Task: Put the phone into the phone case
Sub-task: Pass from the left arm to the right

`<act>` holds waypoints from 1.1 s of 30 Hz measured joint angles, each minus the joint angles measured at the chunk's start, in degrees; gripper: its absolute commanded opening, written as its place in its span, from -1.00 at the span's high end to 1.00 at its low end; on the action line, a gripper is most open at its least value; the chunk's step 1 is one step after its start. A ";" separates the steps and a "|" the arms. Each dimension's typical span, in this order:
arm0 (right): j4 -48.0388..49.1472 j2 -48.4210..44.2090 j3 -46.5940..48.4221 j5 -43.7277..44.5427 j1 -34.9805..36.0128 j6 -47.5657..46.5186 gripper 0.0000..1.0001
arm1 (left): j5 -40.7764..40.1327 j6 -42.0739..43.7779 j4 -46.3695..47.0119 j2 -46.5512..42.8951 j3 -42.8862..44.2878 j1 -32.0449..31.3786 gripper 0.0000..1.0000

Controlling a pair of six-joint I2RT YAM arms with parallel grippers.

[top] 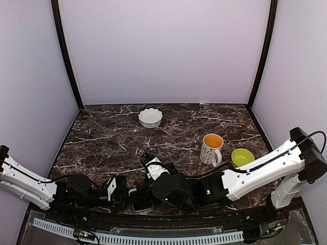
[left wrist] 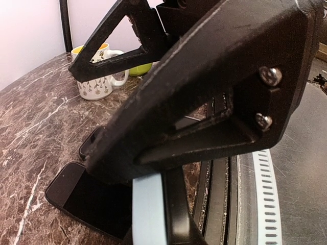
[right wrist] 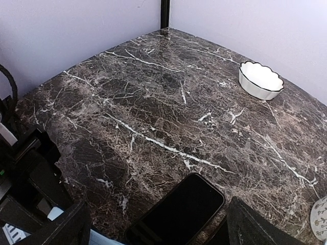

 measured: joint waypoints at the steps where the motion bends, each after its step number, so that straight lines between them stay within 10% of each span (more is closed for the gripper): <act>1: 0.09 0.04 0.00 0.11 0.00 0.02 -0.86 | -0.26 -0.07 -0.02 -0.04 0.00 0.00 0.79; 17: 4.00 3.56 1.33 0.85 0.00 0.20 -0.85 | -2.80 0.17 -3.72 -1.64 0.11 -0.26 0.30; 29: 4.83 4.26 1.49 1.22 0.00 0.22 -0.87 | -2.05 0.68 -4.35 -1.25 1.31 -0.26 0.41; 33: 4.94 4.31 1.49 1.20 -0.26 0.22 -0.96 | -1.81 0.63 -4.48 -1.18 1.53 -0.24 0.74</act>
